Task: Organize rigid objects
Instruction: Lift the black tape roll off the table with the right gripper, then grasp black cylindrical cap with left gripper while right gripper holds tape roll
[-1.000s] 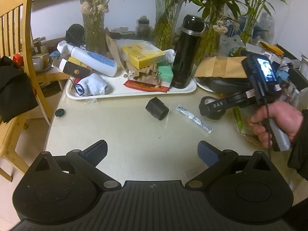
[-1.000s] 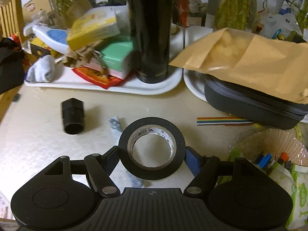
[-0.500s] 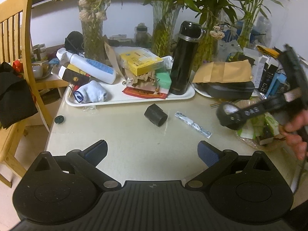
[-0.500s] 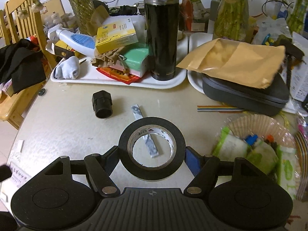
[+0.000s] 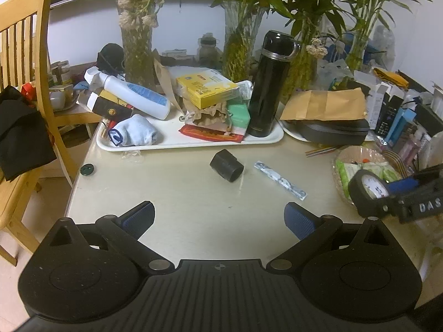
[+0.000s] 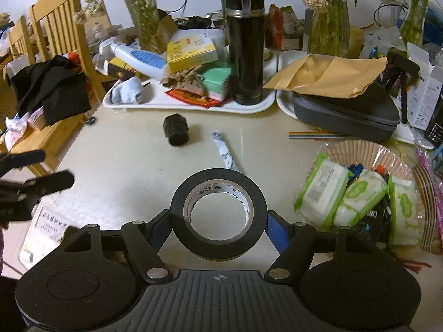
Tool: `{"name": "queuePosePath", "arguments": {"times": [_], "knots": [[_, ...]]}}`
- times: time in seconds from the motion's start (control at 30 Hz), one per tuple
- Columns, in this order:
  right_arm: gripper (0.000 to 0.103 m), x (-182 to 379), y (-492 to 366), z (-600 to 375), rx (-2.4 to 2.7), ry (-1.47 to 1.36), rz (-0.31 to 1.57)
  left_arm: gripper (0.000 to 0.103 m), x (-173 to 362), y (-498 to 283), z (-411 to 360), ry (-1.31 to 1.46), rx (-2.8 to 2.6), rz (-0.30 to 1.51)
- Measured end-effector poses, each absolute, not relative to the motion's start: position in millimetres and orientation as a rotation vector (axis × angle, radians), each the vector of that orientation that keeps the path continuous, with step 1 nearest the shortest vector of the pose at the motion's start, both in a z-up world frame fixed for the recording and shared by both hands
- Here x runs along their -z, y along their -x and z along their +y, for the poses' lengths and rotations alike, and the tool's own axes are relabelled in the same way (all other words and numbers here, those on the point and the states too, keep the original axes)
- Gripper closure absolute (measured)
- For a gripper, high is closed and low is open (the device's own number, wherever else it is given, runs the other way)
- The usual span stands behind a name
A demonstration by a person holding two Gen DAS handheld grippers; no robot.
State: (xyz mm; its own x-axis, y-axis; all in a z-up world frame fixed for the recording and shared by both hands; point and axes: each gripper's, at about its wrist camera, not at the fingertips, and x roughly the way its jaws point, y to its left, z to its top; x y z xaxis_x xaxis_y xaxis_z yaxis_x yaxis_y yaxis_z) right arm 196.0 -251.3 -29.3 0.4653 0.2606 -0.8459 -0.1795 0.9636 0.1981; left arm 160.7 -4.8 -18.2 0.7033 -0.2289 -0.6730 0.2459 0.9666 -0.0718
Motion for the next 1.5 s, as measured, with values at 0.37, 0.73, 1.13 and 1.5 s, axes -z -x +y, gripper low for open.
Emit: {"name": "queuePosePath", "arguments": {"times": [0.37, 0.73, 1.13, 1.5], "knots": [[0.028, 26, -197, -258, -0.269, -0.099, 1.041, 0.001, 24, -169, -18, -0.054, 0.310, 0.740], [0.028, 19, -189, -275, -0.238, -0.166, 1.017, 0.001, 23, -189, -32, -0.111, 0.304, 0.711], [0.028, 21, -189, -275, -0.273, -0.160, 1.029, 0.001, 55, -234, -41, -0.210, 0.343, 0.689], [0.028, 25, -194, -268, -0.314, -0.159, 1.047, 0.016, 94, -280, -54, -0.315, 0.405, 0.662]]}}
